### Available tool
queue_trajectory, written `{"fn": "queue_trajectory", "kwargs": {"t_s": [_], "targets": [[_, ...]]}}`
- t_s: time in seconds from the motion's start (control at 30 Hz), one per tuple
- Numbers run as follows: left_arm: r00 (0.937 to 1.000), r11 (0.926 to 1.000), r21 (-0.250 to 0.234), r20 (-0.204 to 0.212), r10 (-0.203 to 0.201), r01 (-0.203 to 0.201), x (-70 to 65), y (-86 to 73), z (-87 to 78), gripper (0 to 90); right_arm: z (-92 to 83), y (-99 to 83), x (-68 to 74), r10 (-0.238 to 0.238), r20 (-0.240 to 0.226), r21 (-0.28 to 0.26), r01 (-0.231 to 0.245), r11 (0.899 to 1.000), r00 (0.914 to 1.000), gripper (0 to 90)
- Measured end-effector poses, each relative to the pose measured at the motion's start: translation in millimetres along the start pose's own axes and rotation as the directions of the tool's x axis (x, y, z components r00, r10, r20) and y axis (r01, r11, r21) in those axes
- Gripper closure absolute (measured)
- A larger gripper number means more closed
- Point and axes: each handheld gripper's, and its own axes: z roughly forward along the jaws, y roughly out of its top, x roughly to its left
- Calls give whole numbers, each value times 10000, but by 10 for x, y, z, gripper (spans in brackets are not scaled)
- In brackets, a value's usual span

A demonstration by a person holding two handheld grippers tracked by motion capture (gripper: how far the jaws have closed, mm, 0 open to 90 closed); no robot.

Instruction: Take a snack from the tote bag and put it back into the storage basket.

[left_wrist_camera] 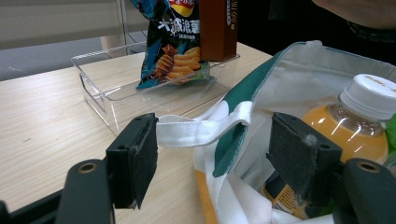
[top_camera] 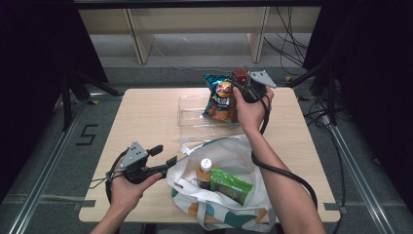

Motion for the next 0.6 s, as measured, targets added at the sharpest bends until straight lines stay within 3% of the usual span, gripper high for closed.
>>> {"fn": "queue_trajectory", "kwargs": {"t_s": [0.33,0.53,0.57,0.6], "targets": [[10000,10000,-2,33,8,-8,-11,0,4,322,24,-21,-53,-1,170,-118,3,9999,9999,394],[10000,10000,-25,33,17,-17,-6,1,1,323,47,-79,-73,-133,159,84,132,9999,9998,393],[10000,10000,-25,33,15,-15,-5,0,1,323,39,-100,-48,221,198,94,-222,9997,9996,394],[10000,10000,-21,33,17,-17,-4,0,2,323,35,-100,-50,172,171,111,-173,9998,9997,393]]}}
